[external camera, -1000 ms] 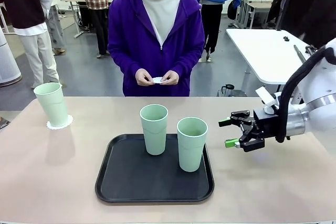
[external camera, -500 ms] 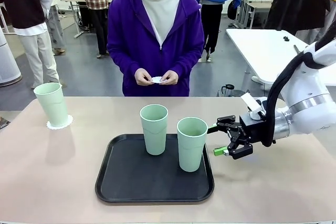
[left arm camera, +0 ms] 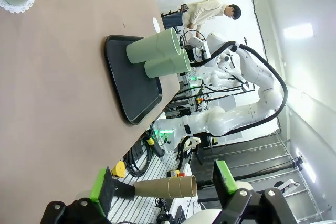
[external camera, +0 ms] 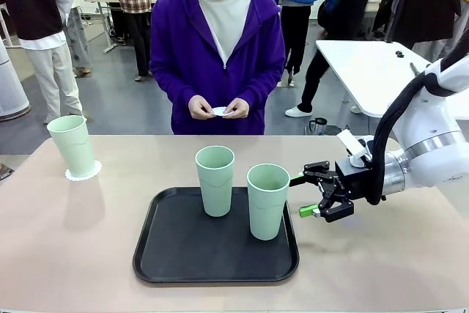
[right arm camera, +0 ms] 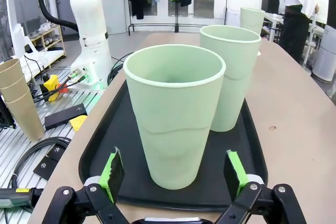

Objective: Place coasters on the table and set cups on them.
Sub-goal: Take one Reusable plastic cup from the Flat Tray and place it on a coaster set by the human.

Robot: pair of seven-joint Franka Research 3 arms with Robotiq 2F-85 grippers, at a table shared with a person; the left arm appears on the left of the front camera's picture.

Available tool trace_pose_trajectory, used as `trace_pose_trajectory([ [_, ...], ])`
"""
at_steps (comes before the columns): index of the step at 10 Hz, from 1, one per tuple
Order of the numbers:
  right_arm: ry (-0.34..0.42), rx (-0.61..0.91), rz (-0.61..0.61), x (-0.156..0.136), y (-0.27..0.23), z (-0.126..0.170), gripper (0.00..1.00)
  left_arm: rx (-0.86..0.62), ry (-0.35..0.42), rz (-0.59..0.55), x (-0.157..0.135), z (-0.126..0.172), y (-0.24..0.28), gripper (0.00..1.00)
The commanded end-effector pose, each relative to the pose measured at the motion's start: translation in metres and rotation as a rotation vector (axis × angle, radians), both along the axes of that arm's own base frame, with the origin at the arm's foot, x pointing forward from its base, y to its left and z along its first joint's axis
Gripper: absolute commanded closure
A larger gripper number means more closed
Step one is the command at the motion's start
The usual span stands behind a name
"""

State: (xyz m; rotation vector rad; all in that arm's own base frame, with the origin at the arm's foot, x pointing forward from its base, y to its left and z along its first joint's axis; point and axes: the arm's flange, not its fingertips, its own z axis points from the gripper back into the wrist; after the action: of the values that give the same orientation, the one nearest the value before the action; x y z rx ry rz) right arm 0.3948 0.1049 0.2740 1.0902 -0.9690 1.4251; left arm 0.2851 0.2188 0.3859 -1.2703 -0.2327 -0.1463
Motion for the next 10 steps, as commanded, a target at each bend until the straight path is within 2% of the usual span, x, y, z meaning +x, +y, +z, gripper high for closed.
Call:
trace_pose_trajectory([
  [1,-0.028,0.010,-0.014,0.001,0.008,-0.007,0.00,-0.011,-0.015,0.003,-0.001,0.001,0.001,0.00],
  [2,-0.037,0.018,-0.032,0.003,0.014,-0.012,0.00,-0.011,-0.015,0.003,-0.001,0.001,0.001,0.00],
  [5,0.009,0.046,-0.045,0.015,0.028,-0.030,0.00,-0.011,-0.015,0.003,-0.001,0.001,0.001,0.00],
  [10,0.068,0.020,0.011,0.020,0.043,-0.045,0.00,-0.011,-0.015,0.003,-0.001,0.001,0.001,0.00],
])
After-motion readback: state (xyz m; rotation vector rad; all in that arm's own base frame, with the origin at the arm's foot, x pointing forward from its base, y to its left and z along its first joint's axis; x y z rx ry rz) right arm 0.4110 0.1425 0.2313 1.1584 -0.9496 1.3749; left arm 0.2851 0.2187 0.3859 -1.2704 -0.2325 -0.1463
